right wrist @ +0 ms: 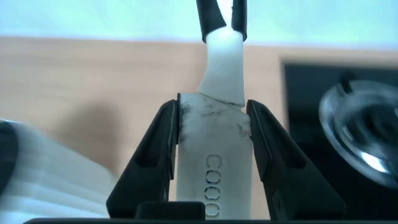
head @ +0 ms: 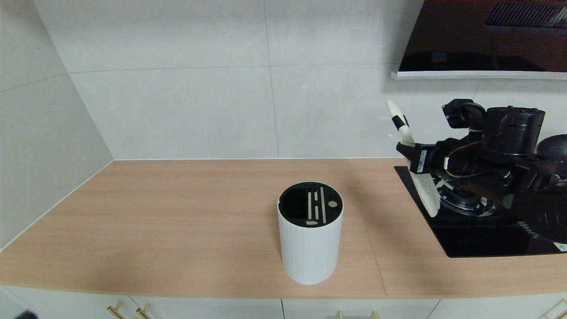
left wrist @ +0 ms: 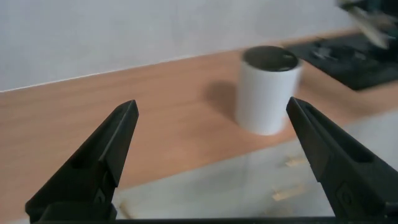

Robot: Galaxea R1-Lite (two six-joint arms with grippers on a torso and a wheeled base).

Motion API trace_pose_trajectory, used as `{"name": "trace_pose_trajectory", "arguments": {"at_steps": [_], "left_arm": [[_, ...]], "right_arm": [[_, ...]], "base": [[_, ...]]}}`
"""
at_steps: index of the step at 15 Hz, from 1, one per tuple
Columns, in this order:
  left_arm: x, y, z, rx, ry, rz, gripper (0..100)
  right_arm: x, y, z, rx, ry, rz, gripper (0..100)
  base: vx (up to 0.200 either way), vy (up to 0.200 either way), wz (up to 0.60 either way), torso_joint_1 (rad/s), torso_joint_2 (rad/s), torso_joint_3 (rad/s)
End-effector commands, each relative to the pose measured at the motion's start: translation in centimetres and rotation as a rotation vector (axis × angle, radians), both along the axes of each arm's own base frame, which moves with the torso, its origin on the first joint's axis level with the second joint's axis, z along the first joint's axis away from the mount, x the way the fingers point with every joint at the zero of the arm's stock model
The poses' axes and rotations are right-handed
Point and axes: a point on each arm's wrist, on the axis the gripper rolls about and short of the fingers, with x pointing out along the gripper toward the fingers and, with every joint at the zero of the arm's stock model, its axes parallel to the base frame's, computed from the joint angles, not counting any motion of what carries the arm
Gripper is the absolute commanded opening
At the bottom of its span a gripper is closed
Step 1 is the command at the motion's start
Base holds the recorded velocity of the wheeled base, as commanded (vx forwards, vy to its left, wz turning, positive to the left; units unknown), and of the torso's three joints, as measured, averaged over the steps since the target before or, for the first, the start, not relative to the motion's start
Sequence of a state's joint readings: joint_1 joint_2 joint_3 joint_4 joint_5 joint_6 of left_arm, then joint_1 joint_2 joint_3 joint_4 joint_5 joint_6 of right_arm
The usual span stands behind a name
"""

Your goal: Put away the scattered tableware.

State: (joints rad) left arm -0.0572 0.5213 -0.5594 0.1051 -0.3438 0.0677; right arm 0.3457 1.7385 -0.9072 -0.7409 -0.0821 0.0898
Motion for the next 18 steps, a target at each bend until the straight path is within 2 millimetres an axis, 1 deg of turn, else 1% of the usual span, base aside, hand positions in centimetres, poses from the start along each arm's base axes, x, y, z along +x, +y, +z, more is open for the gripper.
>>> {"name": "trace_pose_trajectory", "arguments": {"at_steps": [1, 2, 3, 4, 5, 6, 7, 9, 10, 11, 12, 14, 15, 17, 18], "left_arm": [[12.4, -2.4, 2.6, 0.038, 0.202, -0.189, 100], [13.7, -3.6, 2.0, 0.010, 0.245, -0.225, 100], [14.7, -4.8, 1.2, -0.025, 0.314, -0.258, 100], [15.6, -6.3, 0.7, -0.053, 0.369, -0.297, 100], [16.5, -7.7, 0.4, -0.109, 0.388, -0.332, 100], [16.7, -8.9, 0.6, -0.176, 0.392, -0.370, 100], [16.7, -9.9, 1.2, -0.292, 0.402, -0.403, 100], [16.8, -11.1, 2.7, -0.529, 0.427, -0.465, 100], [17.3, -11.6, 2.6, -0.579, 0.423, -0.475, 100], [17.6, -11.7, 2.5, -0.585, 0.421, -0.476, 100], [18.8, -12.4, 1.8, -0.593, 0.414, -0.465, 100], [19.8, -13.3, 0.2, -0.593, 0.440, -0.463, 100], [20.3, -15.1, -1.3, -0.598, 0.438, -0.486, 100], [21.1, -17.2, -2.2, -0.617, 0.379, -0.449, 100], [21.3, -17.9, -2.5, -0.627, 0.353, -0.432, 100]], "right_arm": [[-1.4, 2.1, 1.5, 0.027, -0.041, 0.073, 0], [-1.8, 2.5, 1.9, 0.039, -0.050, 0.090, 0], [-2.2, 2.8, 2.2, 0.049, -0.060, 0.103, 0], [-3.2, 3.3, 2.9, 0.064, -0.073, 0.131, 0], [-4.7, 3.9, 3.8, 0.085, -0.090, 0.154, 0], [-5.8, 4.6, 4.2, 0.087, -0.090, 0.173, 0], [-6.7, 5.6, 4.3, 0.086, -0.080, 0.205, 0], [-7.7, 7.2, 4.1, 0.112, -0.059, 0.235, 0], [-8.3, 8.1, 4.1, 0.134, -0.047, 0.255, 0], [-8.5, 8.4, 4.0, 0.140, -0.041, 0.262, 0], [-8.8, 9.5, 3.5, 0.147, -0.021, 0.276, 0], [-9.2, 10.7, 2.9, 0.156, 0.001, 0.280, 0], [-9.5, 11.5, 2.4, 0.151, 0.014, 0.272, 0], [-10.1, 12.1, 2.2, 0.147, 0.022, 0.295, 0], [-10.3, 12.2, 2.1, 0.145, 0.025, 0.301, 0]], "base": [[0.000, 0.000, 0.00, 0.000, 0.00, 0.000], [0.000, 0.000, 0.00, 0.000, 0.00, 0.000], [0.000, 0.000, 0.00, 0.000, 0.00, 0.000], [0.000, 0.000, 0.00, 0.000, 0.00, 0.000], [0.000, 0.000, 0.00, 0.000, 0.00, 0.000], [0.000, 0.000, 0.00, 0.000, 0.00, 0.000], [0.000, 0.000, 0.00, 0.000, 0.00, 0.000], [0.000, 0.000, 0.00, 0.000, 0.00, 0.000], [0.000, 0.000, 0.00, 0.000, 0.00, 0.000], [0.000, 0.000, 0.00, 0.000, 0.00, 0.000], [0.000, 0.000, 0.00, 0.000, 0.00, 0.000], [0.000, 0.000, 0.00, 0.000, 0.00, 0.000], [0.000, 0.000, 0.00, 0.000, 0.00, 0.000], [0.000, 0.000, 0.00, 0.000, 0.00, 0.000], [0.000, 0.000, 0.00, 0.000, 0.00, 0.000]]}}
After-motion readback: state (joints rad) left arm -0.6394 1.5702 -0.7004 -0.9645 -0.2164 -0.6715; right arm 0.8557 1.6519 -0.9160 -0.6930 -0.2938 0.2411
